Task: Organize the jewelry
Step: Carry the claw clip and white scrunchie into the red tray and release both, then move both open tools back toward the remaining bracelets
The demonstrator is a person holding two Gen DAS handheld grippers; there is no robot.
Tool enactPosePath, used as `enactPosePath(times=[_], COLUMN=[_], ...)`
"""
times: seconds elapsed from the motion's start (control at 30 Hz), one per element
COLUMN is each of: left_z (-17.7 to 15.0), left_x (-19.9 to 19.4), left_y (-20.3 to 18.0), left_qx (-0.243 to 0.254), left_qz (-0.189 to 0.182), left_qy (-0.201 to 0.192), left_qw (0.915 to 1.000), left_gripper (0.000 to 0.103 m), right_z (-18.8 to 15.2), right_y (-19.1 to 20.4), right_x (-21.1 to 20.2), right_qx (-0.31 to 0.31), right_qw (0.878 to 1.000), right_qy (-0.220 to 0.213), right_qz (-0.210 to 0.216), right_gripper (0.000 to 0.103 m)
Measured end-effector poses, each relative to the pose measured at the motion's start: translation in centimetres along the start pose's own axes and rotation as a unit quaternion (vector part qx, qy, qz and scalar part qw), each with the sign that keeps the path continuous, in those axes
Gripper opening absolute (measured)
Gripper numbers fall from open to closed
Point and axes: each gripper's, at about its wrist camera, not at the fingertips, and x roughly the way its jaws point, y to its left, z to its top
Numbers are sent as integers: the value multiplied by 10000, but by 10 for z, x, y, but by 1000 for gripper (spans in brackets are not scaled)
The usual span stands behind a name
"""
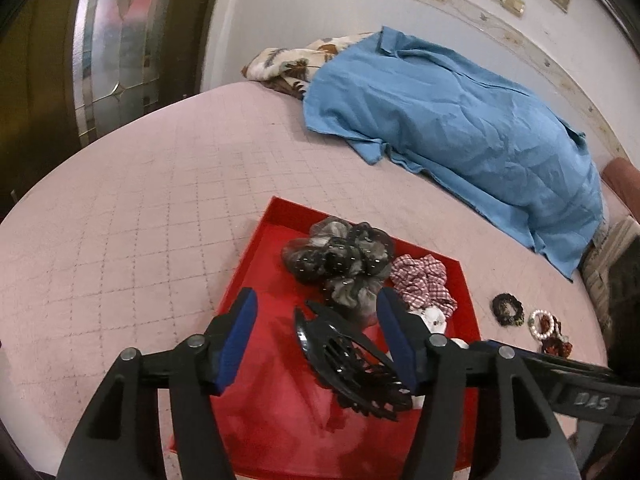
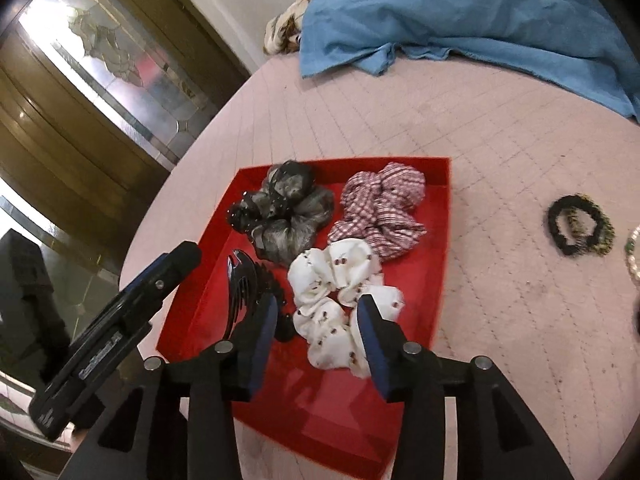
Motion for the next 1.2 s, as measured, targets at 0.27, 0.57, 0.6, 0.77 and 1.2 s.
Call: enactPosePath(times=[0.27,0.57,0.6,0.77,1.2], left_z=[3,-4,-5,-17,-39], left_x=[-14,-17,-17,-20,-59], left_y=[28,7,3,-26,-128], left_qx=[-656,-192,-112,498,1597], left_qz=[48,423,450,629,-339], left_qy=[-273,-379,-393,-546,-269], left_qw=[9975,9982,9982,9953,9862], left_gripper=[63,69,69,70,76], right_z=[-8,-35,-39,-61,-94], right_y=[-31,-95,-106,-161,-259], right_x=[-36,-82,-90,-133,-203], right_qx=[290,585,664,1101,1805], right_qw=[9991,9952,9940,9853,9610], right_qy=[-299,-487,-525,-771,-1262], right_qz=[-108,-612,-690,-1051,-1673], right_gripper=[51,52,52,52,53])
